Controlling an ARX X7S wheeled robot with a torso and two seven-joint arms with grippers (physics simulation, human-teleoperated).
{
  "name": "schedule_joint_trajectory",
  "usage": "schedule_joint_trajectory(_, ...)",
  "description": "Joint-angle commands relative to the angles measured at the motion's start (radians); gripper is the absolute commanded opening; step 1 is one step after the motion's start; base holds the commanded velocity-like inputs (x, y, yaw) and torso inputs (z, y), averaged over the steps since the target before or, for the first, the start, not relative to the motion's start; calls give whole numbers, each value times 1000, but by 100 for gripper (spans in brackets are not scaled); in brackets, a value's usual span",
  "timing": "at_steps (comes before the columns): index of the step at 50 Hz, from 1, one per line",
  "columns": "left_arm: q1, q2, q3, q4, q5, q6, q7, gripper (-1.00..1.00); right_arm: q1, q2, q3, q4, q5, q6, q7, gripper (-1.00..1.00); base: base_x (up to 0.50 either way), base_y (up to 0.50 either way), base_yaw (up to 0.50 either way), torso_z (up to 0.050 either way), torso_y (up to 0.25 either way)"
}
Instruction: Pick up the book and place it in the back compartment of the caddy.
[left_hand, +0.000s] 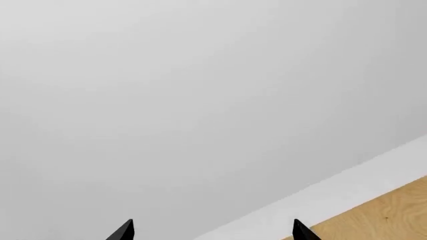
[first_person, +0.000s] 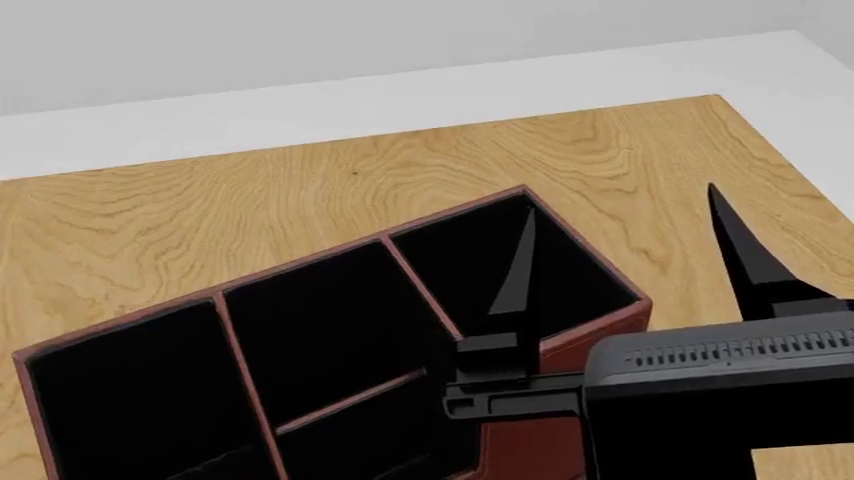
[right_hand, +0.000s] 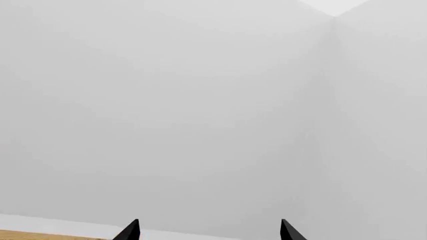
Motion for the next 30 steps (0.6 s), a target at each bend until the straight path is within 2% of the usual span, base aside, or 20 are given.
schedule_joint_trajectory(1, -81, -107, 43, -123, 23, -10, 126, 100, 1, 3, 0, -3, 2, 3, 6, 100, 0, 0, 0, 0, 0)
schedule_joint_trajectory(6, -101, -143, 57, -149, 32, 23, 192, 100, -2, 4, 3, -4, 5, -2, 8, 100, 0, 0, 0, 0, 0)
schedule_joint_trajectory(10, -103, -191, 125, -174, 93, 78, 268, 100, -4, 6, 7, -16, 7, 5, 11, 100, 0, 0, 0, 0, 0)
schedule_joint_trajectory(21, -51, -253, 256, -280, 248, 150, 325, 100, 0, 9, -5, -14, 4, 8, 19, 100, 0, 0, 0, 0, 0)
schedule_joint_trajectory(30, 21, -298, 309, -312, 301, 202, 356, 100, 1, 12, -7, -13, 5, 10, 24, 100, 0, 0, 0, 0, 0)
